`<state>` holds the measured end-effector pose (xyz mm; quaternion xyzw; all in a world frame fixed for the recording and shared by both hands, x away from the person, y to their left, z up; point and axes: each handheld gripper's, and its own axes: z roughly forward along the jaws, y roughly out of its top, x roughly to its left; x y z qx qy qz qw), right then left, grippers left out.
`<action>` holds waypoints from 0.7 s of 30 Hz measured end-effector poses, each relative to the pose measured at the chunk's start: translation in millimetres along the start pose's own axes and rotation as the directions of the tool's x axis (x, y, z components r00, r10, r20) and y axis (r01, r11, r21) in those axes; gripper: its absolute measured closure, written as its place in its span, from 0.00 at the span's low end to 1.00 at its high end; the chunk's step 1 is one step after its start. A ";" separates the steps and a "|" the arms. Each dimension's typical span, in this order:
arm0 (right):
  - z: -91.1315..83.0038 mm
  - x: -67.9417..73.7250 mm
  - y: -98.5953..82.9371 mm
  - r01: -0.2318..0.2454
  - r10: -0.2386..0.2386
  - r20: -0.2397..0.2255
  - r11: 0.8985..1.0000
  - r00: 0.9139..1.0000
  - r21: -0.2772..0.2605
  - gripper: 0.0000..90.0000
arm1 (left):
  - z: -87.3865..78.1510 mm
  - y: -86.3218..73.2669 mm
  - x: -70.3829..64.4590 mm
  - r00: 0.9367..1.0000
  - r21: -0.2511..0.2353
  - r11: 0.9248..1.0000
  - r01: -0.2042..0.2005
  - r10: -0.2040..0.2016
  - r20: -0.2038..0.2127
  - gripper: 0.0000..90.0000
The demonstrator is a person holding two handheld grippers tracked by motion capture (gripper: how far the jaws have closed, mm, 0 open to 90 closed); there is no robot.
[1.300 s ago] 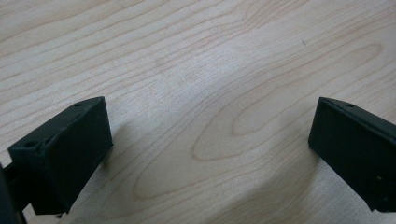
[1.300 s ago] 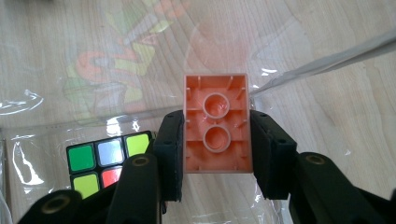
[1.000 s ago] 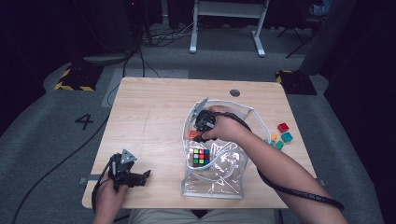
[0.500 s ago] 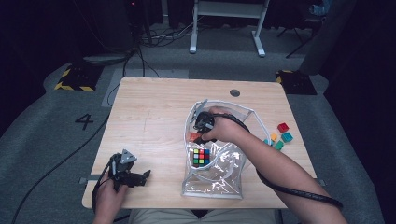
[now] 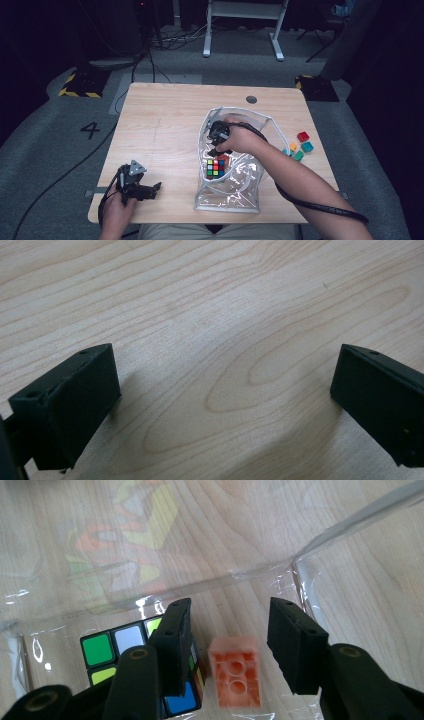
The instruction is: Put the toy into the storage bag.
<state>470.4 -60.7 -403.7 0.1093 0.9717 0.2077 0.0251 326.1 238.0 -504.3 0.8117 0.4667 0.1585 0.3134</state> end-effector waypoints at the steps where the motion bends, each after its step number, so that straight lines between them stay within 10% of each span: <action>1: -1.0 -0.5 -0.3 0.011 -0.011 -0.002 1.000 1.000 -0.004 0.58 | 0.0 0.0 0.0 1.000 0.000 1.000 0.000 0.000 -0.001 0.00; 21: -93.4 5.9 -21.7 -0.116 0.143 0.124 0.972 0.982 -0.202 0.35 | 0.2 1.0 1.4 1.000 0.005 1.000 -0.010 0.010 0.005 0.00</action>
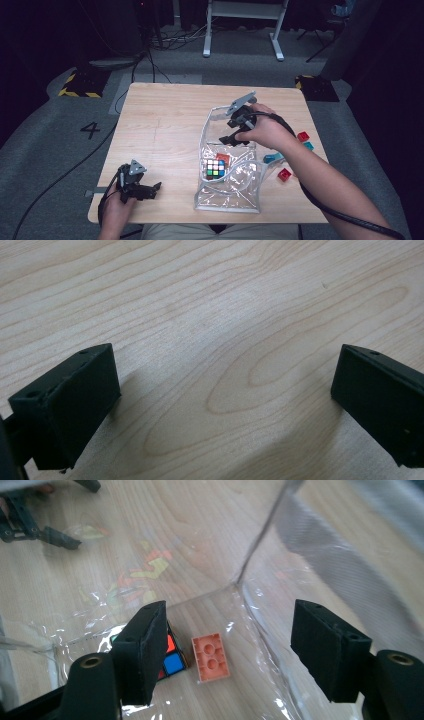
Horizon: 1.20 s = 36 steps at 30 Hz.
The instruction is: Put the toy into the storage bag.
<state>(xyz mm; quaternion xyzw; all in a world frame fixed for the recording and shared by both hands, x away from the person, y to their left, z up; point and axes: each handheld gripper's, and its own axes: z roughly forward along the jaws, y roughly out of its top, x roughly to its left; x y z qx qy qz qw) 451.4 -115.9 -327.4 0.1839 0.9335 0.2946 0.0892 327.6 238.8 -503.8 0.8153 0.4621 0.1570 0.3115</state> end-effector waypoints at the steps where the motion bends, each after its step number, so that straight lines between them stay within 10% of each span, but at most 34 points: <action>1: -5.4 -1.2 -0.7 0.000 0.000 0.009 1.000 1.000 -0.002 0.35 | -0.1 0.3 0.1 1.000 0.003 1.000 -0.001 0.001 0.002 0.00; 13: -77.3 -29.7 -33.4 -0.109 0.119 0.105 0.989 0.987 -0.096 0.35 | 0.3 0.4 0.2 1.000 0.001 1.000 -0.002 0.002 0.001 0.00; 36: -124.4 -79.1 -140.0 -0.322 0.363 0.220 0.925 0.906 -0.199 0.39 | -3.0 -3.3 -1.0 1.000 0.001 1.000 0.013 -0.013 -0.007 0.00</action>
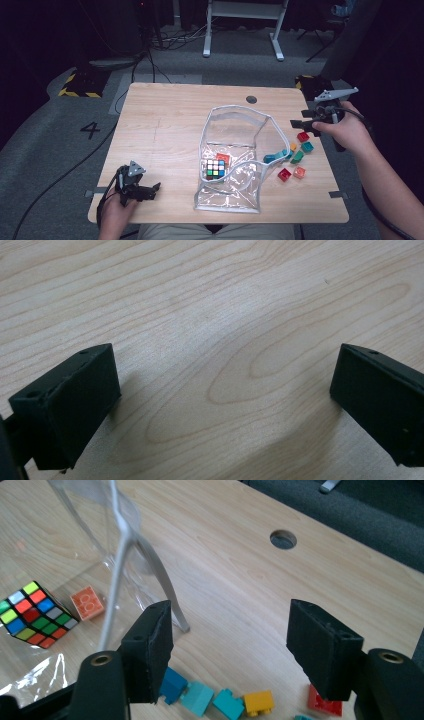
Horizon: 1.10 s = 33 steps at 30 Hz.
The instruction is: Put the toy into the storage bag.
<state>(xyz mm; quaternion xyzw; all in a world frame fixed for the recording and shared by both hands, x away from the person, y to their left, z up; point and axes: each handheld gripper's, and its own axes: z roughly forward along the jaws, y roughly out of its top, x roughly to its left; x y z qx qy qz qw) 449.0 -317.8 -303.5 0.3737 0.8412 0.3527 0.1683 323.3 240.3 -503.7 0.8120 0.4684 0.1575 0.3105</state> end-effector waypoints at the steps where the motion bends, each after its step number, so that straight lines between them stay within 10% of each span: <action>1: 2.2 -1.2 -7.3 -0.015 0.015 0.000 1.000 1.000 0.008 0.39 | 0.0 0.0 0.0 1.000 0.000 1.000 0.000 0.000 0.000 0.00; 33: 84.1 -26.2 -133.7 -0.085 0.086 0.007 0.974 0.996 0.211 0.30 | -0.2 -0.1 -0.5 1.000 0.002 1.000 0.002 -0.002 -0.006 0.00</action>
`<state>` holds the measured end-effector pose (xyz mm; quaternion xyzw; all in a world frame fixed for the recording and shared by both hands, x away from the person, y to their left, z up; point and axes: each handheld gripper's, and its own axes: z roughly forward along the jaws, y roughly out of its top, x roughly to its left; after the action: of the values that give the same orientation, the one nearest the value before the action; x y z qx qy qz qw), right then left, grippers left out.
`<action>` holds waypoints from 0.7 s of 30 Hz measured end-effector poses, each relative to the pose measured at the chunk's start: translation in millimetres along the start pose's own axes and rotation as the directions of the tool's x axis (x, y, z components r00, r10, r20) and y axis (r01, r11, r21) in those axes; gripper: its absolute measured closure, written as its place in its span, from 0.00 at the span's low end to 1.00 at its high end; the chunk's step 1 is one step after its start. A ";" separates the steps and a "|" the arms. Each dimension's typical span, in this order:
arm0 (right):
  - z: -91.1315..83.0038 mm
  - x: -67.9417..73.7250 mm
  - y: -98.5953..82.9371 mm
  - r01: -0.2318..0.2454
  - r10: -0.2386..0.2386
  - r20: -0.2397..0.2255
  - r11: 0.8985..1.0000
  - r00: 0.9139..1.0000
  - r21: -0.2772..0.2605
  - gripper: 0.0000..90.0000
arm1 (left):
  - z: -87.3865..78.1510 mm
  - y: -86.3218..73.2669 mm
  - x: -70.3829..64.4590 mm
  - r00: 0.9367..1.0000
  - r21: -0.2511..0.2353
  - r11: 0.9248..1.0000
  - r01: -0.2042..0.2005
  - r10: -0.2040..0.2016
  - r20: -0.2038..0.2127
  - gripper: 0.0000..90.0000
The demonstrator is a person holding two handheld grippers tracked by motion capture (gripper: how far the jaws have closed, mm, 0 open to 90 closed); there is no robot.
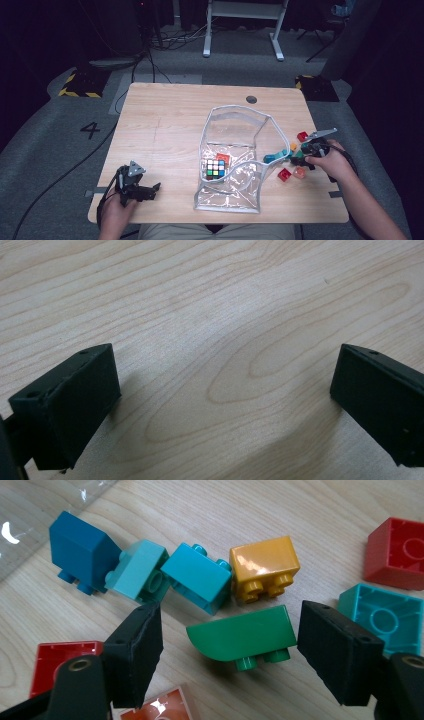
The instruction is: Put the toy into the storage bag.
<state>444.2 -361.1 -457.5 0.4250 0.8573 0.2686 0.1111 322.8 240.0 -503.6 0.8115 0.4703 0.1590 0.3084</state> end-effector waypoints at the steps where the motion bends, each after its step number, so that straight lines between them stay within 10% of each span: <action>1: 1.9 -0.4 -0.8 0.006 -0.006 0.002 1.000 1.000 0.001 0.30 | 0.0 0.0 0.0 1.000 0.000 1.000 0.000 0.000 0.000 0.00; 21: 15.7 0.0 -5.6 0.015 -0.015 0.015 1.000 1.000 0.015 0.46 | 0.0 0.0 0.0 1.000 0.000 1.000 0.000 0.000 0.000 0.00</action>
<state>447.0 -358.2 -473.7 0.4215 0.8615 0.2580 0.1163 322.8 240.0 -503.6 0.8116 0.4703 0.1588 0.3083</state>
